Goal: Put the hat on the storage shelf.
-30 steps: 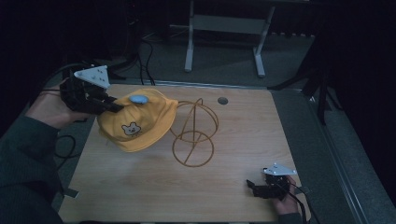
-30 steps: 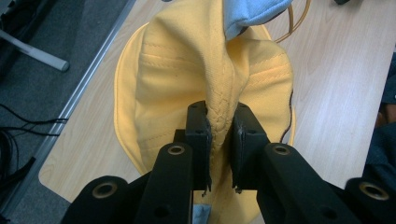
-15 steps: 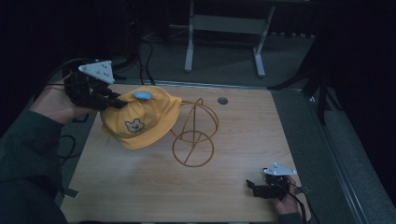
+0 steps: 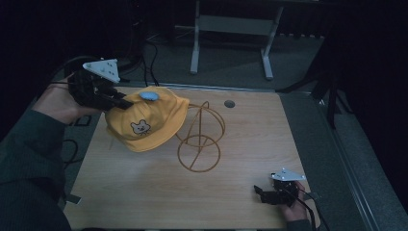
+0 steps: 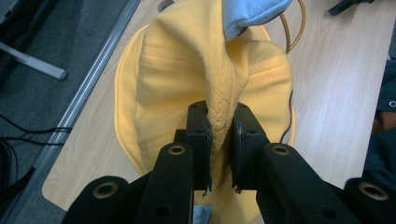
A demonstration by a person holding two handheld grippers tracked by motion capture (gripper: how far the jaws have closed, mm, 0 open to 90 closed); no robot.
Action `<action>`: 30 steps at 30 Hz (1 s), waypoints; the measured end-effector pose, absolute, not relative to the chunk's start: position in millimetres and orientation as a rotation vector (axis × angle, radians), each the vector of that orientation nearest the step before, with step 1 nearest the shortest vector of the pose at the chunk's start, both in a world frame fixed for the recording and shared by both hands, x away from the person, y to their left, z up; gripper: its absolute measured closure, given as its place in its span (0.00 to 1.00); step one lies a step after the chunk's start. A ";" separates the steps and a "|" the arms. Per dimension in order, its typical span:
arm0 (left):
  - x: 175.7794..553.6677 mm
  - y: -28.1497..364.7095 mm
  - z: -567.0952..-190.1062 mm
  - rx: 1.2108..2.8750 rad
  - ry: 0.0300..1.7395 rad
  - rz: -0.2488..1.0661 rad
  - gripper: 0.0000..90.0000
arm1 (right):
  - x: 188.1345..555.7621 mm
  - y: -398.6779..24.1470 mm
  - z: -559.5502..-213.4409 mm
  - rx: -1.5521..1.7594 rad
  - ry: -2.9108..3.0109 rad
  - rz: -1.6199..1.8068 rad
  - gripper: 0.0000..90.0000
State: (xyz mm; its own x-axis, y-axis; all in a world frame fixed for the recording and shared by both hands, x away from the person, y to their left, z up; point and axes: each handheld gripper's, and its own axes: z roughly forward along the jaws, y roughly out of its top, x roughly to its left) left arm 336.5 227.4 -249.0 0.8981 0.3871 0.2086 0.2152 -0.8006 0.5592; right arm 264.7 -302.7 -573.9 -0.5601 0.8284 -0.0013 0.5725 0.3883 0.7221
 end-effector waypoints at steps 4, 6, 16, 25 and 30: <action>338.6 224.0 -246.3 2.517 0.426 0.420 0.89 | 264.7 -302.8 -574.0 1.213 2.290 0.976 0.12; 339.0 222.9 -245.2 2.518 0.421 0.425 0.89 | 264.8 -302.8 -574.0 1.213 2.290 0.976 0.12; 345.4 207.1 -235.3 2.514 0.384 0.413 0.89 | 264.7 -302.7 -574.0 1.213 2.290 0.976 0.12; 350.5 181.5 -226.8 2.545 0.353 0.409 0.88 | 264.8 -303.0 -574.0 1.209 2.291 0.974 0.12; 356.1 164.5 -221.9 2.576 0.334 0.420 0.87 | 264.8 -303.1 -574.0 1.207 2.293 0.973 0.12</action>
State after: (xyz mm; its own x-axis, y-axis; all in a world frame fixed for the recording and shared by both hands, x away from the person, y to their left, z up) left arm 356.1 164.5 -221.9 0.9219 0.3110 0.2308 0.1549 -0.8423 0.5162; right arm 264.8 -303.1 -574.0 -0.5638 0.8259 -0.0066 0.5691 0.3943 0.7216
